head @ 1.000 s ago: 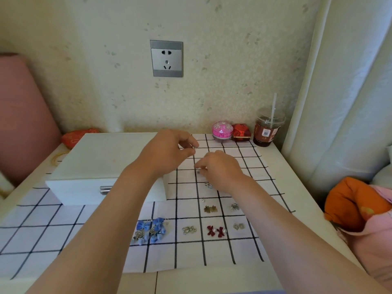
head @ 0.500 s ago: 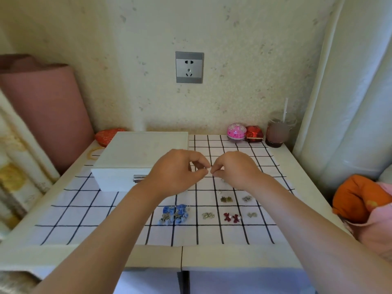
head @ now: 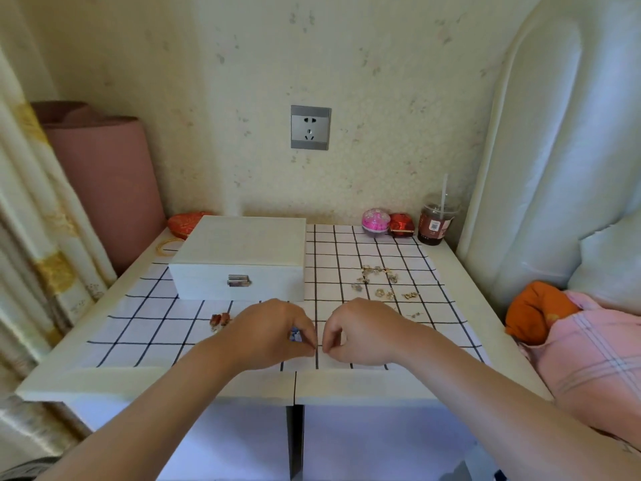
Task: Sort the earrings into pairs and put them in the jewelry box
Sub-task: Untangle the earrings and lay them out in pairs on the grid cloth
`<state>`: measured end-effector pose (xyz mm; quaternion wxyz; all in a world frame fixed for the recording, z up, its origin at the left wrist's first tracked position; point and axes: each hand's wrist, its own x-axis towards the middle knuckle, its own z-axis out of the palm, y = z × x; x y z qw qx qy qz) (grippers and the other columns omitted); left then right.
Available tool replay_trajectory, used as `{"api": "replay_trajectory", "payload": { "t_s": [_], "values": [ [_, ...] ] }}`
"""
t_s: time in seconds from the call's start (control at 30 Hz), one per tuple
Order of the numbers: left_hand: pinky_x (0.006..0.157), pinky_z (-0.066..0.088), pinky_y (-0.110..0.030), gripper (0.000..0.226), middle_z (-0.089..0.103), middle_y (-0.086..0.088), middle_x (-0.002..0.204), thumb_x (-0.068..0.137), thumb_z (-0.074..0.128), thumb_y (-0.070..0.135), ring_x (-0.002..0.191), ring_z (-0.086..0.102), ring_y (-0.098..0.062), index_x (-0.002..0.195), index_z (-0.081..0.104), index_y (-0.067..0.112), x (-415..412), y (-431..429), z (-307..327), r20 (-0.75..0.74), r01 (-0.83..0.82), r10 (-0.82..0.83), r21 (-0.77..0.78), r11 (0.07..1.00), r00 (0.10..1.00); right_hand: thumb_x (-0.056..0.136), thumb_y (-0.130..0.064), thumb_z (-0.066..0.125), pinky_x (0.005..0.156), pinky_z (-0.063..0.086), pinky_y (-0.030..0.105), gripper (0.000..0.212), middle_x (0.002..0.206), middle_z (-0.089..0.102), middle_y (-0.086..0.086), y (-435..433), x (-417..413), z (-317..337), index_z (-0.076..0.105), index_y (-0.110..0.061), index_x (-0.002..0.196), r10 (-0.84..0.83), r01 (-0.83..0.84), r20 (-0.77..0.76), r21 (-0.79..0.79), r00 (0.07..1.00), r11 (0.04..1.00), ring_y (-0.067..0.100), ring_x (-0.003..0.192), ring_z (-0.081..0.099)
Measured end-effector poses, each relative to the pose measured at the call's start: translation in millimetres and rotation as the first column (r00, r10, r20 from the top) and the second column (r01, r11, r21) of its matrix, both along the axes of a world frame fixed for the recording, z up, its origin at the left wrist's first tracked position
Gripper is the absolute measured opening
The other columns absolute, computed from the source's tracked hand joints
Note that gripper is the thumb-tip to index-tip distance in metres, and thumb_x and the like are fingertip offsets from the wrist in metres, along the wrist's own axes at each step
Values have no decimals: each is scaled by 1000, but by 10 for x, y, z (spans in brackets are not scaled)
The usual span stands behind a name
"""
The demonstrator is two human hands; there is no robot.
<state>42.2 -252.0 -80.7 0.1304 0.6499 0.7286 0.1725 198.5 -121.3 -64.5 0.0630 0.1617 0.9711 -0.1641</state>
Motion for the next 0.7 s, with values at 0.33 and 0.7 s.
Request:
{"api": "replay_trajectory", "payload": {
  "t_s": [0.33,0.7],
  "values": [
    [77,49,-19,14,64,21,99,89,61,36,91,57,3,100,70,39,-61,-186,-162,-197,16,-21,-25,1000,980,88,-22,65,60,35,15,22,99,70,-17,25,-1,-106,74,-33,104,18,-20,56,33,998,999,3,89,59],
    [76,49,-23,22,64,21,92,89,55,53,84,57,0,102,68,39,-51,108,111,-200,-63,67,26,998,977,86,-18,67,77,54,25,24,92,68,-23,315,0,32,74,-38,98,-82,74,-44,-155,996,985,-3,87,62]
  ]
}}
